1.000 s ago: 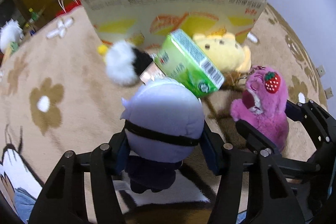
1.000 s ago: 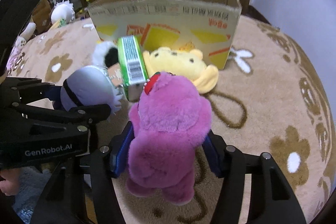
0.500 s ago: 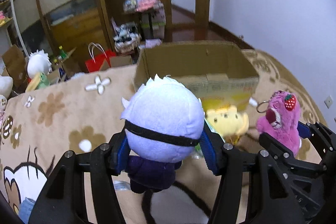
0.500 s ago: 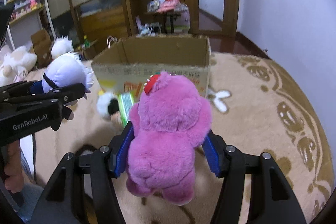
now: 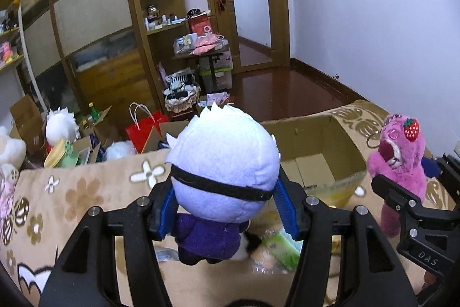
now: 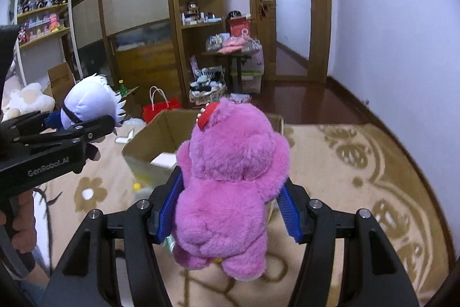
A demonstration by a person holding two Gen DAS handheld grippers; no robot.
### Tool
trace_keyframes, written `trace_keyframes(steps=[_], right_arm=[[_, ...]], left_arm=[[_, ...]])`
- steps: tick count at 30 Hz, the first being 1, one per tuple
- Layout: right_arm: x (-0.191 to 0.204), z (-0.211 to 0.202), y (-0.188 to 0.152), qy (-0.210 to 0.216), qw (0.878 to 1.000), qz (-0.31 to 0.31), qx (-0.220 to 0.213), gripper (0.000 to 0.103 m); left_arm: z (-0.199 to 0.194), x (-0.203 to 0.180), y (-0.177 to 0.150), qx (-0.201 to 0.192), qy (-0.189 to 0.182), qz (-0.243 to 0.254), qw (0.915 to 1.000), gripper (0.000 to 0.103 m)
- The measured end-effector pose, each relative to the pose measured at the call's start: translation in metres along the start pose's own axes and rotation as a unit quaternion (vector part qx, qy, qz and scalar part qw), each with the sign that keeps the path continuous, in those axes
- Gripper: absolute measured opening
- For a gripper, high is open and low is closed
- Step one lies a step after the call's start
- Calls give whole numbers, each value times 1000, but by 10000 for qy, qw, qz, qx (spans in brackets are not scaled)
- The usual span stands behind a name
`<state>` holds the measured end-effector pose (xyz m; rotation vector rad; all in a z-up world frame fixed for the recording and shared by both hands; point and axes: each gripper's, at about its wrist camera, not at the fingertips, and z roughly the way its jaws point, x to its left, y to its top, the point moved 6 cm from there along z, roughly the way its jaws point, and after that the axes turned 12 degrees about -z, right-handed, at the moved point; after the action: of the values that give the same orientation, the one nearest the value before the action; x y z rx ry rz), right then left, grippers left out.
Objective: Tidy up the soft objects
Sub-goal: 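Lift doll with left tool while right tool lifts pink bear toward box, then release doll into box with left tool while right tool releases pink bear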
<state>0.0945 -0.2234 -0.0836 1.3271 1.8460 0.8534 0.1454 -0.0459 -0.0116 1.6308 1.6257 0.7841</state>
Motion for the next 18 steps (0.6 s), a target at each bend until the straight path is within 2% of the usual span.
trace_keyframes(steps=[4, 8, 18], right_arm=[[-4, 11, 15, -32, 9997, -214, -100, 65], [-7, 26, 27, -34, 9994, -283, -203, 65], [-15, 65, 29, 54, 9995, -222, -206, 65]], left_arm=[[16, -4, 9, -34, 40, 93, 9999, 58], [36, 0, 14, 56, 2, -53, 10000, 58], [82, 4, 9, 298, -59, -184, 9994, 59]])
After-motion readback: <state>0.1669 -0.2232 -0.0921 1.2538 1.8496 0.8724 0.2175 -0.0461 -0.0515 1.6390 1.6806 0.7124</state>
